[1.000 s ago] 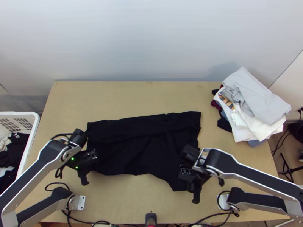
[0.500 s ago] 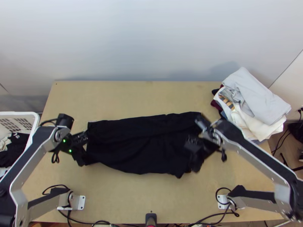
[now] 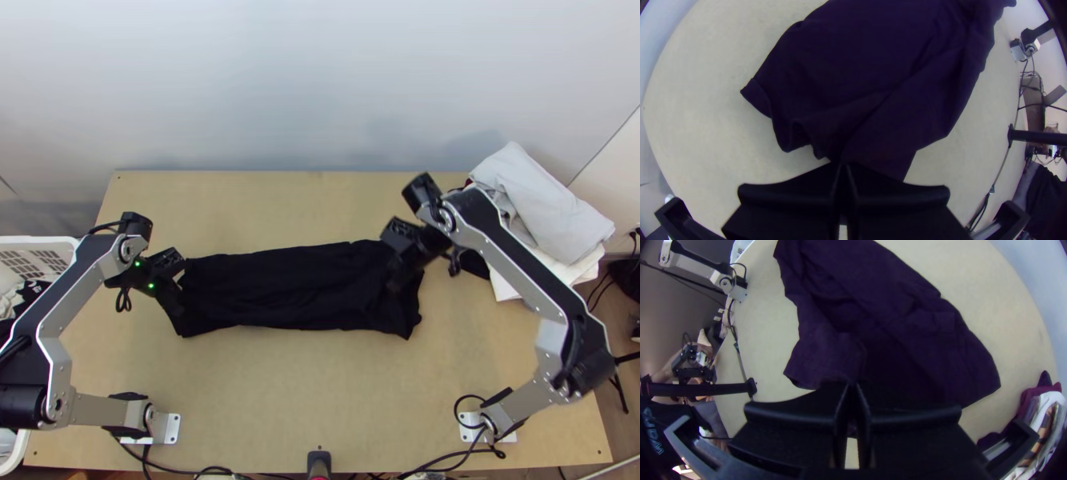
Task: Fold the t-shirt
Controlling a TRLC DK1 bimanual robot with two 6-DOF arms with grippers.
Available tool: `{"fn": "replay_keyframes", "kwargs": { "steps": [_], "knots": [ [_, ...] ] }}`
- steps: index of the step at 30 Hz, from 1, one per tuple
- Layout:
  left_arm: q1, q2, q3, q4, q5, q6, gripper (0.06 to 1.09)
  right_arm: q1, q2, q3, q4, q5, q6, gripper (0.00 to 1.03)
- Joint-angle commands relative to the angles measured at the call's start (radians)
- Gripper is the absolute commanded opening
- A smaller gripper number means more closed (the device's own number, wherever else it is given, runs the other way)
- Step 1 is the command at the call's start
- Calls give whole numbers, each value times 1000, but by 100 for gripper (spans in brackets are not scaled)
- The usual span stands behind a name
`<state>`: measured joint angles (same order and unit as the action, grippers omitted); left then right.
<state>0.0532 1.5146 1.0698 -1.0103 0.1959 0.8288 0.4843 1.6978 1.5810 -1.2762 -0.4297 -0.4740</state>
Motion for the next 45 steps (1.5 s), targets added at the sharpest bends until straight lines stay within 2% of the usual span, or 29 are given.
{"fn": "replay_keyframes", "kwargs": {
  "steps": [1,4,10,14,23,30,35,36,37,40,42,45],
  "knots": [
    [-6,48,12,13,4,-8,10,-10,122,226,3,19,23,3],
    [-4,50,-2,22,-1,1,10,-10,169,261,20,77,23,3],
    [2,55,30,85,-4,-14,10,-23,238,264,41,134,9,3],
    [-12,114,88,91,-7,-25,10,-42,255,243,124,177,9,3],
    [-59,233,125,127,-29,-26,10,-44,336,209,153,207,0,3],
    [-46,291,185,131,-29,-56,10,-76,349,119,262,215,0,3],
    [-47,299,157,131,-30,-56,12,-92,358,112,359,215,6,8],
    [-49,299,151,134,-30,-56,18,-92,367,120,359,215,6,13],
    [-49,297,147,139,-30,-56,29,-92,373,125,359,215,8,19],
    [-42,297,140,165,-90,-66,74,-84,376,126,359,235,14,36],
    [-36,295,134,184,-125,-71,89,-84,373,125,359,253,23,43],
    [-15,263,142,207,-127,-71,104,-84,355,119,359,255,23,46]
  ]
}}
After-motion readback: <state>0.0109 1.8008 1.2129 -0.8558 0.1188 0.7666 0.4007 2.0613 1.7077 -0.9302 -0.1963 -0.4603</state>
